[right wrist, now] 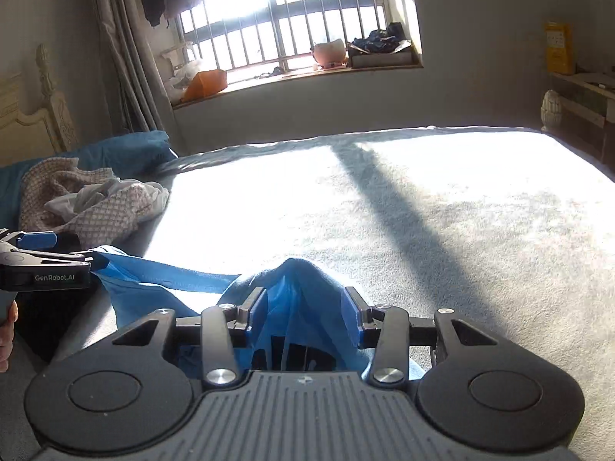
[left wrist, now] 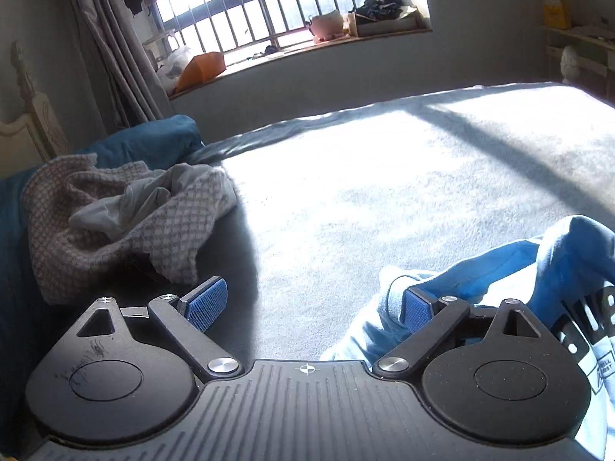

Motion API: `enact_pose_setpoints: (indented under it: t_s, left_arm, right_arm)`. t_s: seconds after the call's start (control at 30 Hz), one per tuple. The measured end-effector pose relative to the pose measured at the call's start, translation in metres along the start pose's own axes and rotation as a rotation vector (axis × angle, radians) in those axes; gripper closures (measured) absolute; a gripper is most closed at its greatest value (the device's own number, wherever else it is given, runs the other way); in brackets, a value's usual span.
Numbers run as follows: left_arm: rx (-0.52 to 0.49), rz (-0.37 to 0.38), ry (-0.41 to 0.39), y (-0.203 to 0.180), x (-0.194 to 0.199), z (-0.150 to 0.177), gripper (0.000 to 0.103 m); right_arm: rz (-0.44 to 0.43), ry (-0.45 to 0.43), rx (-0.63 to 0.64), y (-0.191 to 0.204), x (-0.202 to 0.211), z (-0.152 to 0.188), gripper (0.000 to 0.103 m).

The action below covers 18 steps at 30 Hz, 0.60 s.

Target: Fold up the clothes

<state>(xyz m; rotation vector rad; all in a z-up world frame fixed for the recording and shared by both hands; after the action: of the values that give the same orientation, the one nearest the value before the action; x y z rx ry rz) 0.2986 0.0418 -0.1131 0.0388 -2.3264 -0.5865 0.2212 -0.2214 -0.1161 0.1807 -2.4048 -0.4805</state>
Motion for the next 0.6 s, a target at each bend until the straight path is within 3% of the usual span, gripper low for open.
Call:
enact_pose_setpoints:
  t_s: [0.1,0.27,0.4,0.53,0.6]
  left_arm:
    - [0.049,0.026,0.051,0.002,-0.016,0.035,0.010]
    - [0.162,0.032,0.047,0.049,-0.003,0.054,0.009]
    - [0.239,0.033,-0.005,0.092,0.040,0.065,0.008]
    - [0.194,0.044,-0.083,0.109,0.102,0.073,0.007]
    - [0.156,0.060,-0.125,0.107,0.132,0.075,0.006]
  right_arm:
    - [-0.020,0.030,-0.061,-0.017,0.004,0.003,0.053]
    - [-0.088,0.044,-0.165,-0.033,0.028,-0.023,0.051]
    - [-0.204,0.047,-0.290,-0.045,0.073,-0.017,0.051]
    - [-0.336,0.052,-0.331,-0.036,0.128,-0.012,0.051]
    - [-0.351,0.048,-0.301,-0.029,0.148,-0.003,0.051]
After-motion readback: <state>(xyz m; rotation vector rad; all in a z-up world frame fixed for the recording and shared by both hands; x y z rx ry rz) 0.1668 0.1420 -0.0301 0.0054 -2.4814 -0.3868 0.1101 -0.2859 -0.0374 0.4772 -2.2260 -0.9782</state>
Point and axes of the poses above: each gripper's, at about its wrist camera, not at the fingertips, and x roughly against the way its jaws point, y to its left, z to its underside, the point moved 8 cm from there along -x, roughly the way its jaws point, and after that the axes turned 13 degrees about -x, right-handed, at the moved point
